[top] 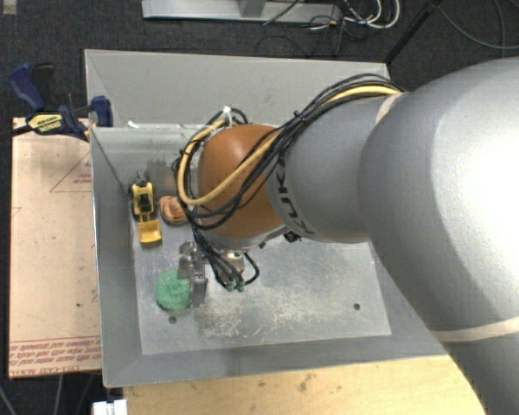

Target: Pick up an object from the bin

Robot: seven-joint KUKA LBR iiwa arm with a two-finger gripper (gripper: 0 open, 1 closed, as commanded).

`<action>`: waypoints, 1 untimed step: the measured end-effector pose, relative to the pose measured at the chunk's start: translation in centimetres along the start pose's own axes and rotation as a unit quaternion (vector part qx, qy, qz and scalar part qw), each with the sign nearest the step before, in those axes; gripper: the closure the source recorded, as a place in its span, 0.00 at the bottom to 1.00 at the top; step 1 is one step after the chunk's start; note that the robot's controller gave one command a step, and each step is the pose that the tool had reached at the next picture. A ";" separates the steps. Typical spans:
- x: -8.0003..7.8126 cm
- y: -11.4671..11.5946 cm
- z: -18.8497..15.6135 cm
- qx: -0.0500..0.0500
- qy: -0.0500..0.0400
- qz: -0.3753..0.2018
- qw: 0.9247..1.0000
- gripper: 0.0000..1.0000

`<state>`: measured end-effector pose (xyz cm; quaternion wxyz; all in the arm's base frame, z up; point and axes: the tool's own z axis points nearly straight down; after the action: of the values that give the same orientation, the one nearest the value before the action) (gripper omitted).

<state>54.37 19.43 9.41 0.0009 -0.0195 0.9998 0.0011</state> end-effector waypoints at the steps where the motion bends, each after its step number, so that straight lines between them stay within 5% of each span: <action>1: 0.0 0.0 0.0 0.000 0.000 0.000 1.000 1.00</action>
Offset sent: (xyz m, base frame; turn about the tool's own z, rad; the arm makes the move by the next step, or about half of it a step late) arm 0.0003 0.0133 0.1245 -0.0425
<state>54.37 19.43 9.41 0.0009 -0.0194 0.9998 0.0011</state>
